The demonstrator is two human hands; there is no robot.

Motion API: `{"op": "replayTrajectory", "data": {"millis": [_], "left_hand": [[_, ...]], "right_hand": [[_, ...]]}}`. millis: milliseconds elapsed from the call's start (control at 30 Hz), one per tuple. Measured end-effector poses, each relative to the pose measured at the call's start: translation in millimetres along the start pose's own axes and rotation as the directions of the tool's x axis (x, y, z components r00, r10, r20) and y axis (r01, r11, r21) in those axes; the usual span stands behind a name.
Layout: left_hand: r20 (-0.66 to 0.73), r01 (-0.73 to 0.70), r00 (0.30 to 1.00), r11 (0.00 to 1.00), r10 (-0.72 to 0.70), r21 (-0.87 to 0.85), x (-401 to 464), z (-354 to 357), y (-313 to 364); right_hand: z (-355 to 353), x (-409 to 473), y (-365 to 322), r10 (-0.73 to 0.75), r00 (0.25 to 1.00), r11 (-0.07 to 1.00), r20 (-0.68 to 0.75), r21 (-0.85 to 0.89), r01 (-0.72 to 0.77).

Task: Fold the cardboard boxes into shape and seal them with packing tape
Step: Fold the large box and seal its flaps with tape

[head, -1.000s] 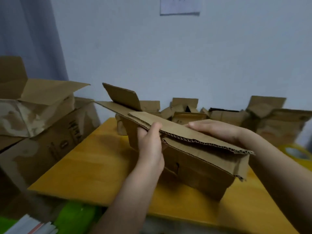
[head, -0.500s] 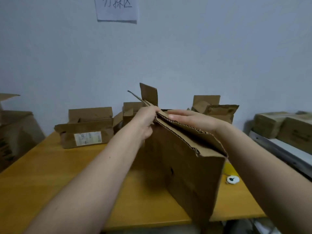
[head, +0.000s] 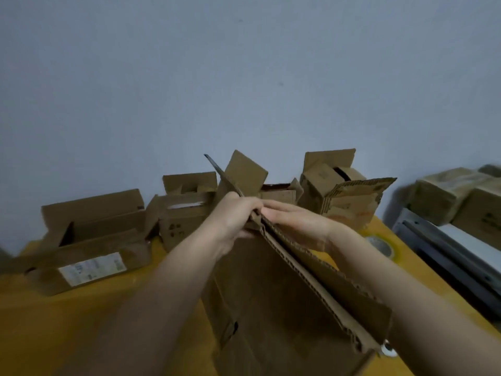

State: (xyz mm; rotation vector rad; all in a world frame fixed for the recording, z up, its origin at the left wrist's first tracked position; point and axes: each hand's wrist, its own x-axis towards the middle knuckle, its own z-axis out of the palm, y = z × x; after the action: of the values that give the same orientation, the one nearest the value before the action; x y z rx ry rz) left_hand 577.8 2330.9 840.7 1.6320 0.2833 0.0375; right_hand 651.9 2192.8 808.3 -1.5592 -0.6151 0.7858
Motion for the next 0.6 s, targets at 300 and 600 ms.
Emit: {"op": "replayTrajectory", "data": {"millis": [300,600], "left_hand": [[-0.144,0.344,0.911,0.906,-0.385,-0.245,-10,1,24],[-0.191,0.329,0.896,0.888,-0.401,-0.32,-31,-17,30]], "right_hand": [[9,-33,-36,0.304,0.951,0.945,0.054,-0.139,-0.295],[27,-51,-47,0.301,0.95,0.908,0.084,-0.33,-0.259]]}}
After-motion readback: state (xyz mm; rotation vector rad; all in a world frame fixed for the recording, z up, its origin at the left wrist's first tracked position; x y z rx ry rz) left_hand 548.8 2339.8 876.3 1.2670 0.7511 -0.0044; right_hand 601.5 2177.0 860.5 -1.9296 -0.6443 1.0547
